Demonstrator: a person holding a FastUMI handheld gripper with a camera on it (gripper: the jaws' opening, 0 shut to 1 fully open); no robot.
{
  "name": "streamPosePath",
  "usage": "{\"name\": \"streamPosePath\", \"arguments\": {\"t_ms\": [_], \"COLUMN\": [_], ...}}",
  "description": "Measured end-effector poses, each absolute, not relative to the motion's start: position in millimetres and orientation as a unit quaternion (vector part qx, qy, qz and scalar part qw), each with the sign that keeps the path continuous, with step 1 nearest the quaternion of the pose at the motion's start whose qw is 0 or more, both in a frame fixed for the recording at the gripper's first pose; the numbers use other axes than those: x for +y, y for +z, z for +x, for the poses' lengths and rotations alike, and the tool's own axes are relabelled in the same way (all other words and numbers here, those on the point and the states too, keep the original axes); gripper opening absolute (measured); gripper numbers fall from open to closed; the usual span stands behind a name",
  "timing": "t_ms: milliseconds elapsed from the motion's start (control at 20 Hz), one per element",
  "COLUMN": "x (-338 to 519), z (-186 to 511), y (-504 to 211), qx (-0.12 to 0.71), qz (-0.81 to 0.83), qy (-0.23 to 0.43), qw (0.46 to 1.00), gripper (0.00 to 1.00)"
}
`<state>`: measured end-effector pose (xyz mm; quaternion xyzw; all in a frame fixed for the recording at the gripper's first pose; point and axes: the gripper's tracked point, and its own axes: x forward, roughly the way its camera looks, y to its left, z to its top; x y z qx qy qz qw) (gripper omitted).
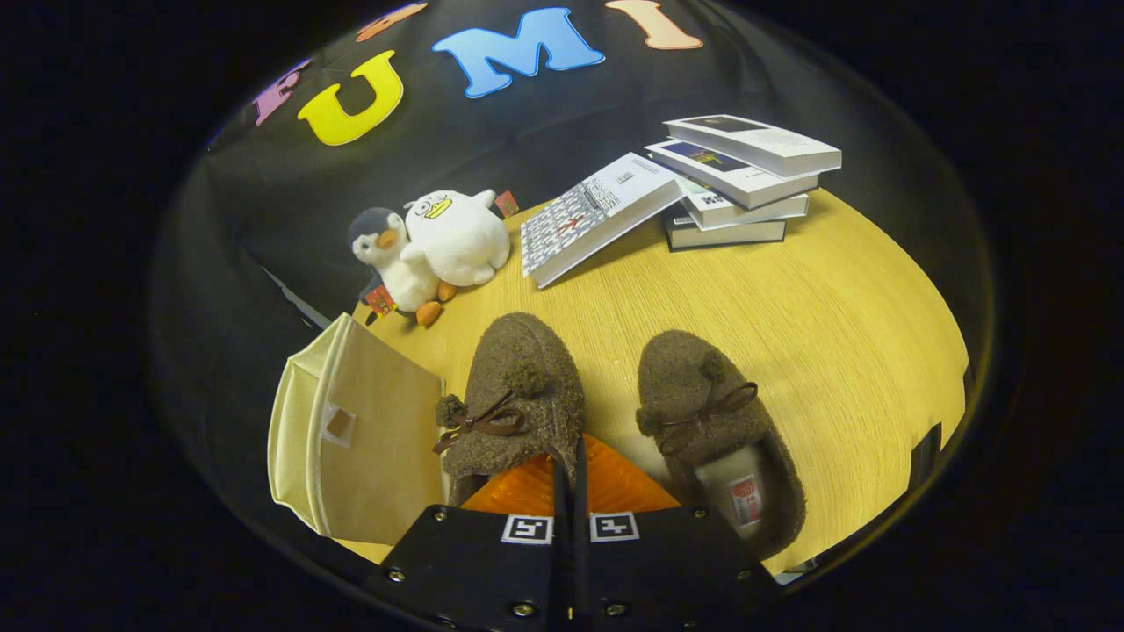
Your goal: Open the storage box then place both shoes into the box .Put the left shoe in first, then the right shoe, with the right side of both shoes facing outward in a uniform manner.
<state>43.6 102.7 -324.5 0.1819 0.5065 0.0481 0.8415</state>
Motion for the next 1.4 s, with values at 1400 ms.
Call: {"name": "streamPosePath", "arguments": {"t_ms": [1400], "x": [360], "z": [67], "y": [-237], "qx": [0.461], "qz": [0.262], "qy": [0.145], "qw": [0.835], "gripper": [0.01]}}
